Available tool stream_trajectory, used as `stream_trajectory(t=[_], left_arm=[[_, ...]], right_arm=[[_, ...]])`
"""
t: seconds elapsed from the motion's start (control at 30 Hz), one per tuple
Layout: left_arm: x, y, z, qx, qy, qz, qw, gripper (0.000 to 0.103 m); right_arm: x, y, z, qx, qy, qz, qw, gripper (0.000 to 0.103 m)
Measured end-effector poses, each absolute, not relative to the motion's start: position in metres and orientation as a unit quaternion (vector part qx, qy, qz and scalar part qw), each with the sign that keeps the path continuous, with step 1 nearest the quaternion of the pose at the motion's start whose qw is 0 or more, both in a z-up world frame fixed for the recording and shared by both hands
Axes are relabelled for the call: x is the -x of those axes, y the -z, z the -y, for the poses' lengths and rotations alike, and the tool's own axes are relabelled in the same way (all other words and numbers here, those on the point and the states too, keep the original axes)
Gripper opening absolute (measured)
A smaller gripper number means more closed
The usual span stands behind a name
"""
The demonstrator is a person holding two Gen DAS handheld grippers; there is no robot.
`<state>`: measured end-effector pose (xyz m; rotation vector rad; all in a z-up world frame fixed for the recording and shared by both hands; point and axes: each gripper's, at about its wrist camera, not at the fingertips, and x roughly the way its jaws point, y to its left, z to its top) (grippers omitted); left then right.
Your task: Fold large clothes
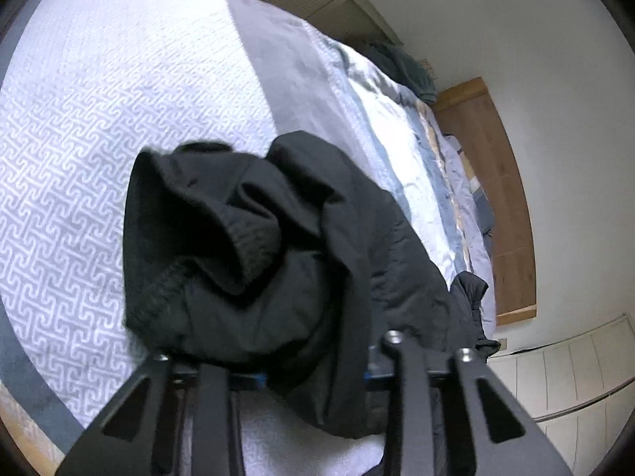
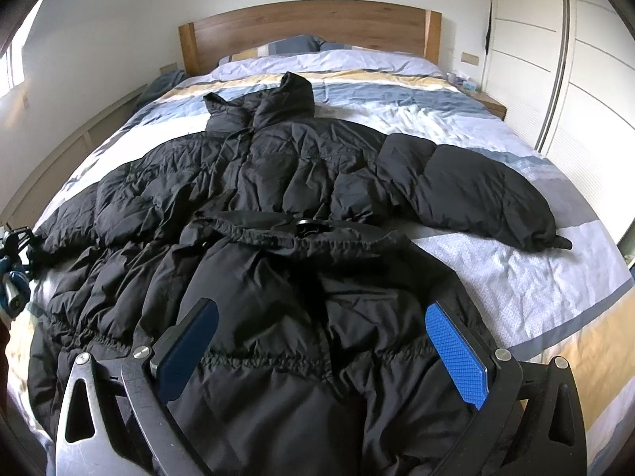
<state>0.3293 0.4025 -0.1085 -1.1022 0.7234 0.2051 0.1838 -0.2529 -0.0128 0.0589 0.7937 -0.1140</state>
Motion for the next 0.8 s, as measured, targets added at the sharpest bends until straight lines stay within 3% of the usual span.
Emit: stream_trajectory(t=[0.1,0.47,0.8], left_arm=[[-0.331,0.095,-0.393,0.491,-0.089,-0.335,0.799,0.018],[-0.329,-0.001,-0.315,0.393,-0.008,-0.308,0.866,0.016],[-0.327,-0.081,-0.164,0.258,0.118,-0.313,0.906,0.016]], right_arm=[[-0.180,0.010,0.255,-0.035,0.054,-0.384,0.921,0.102],[-0.156,-0.006,0.267,-0.045,0.054,-0.365,0.928,0.102],[-0.130,-0.021,0.294,-0.068,0.061,-0.339,0.936,0.103]])
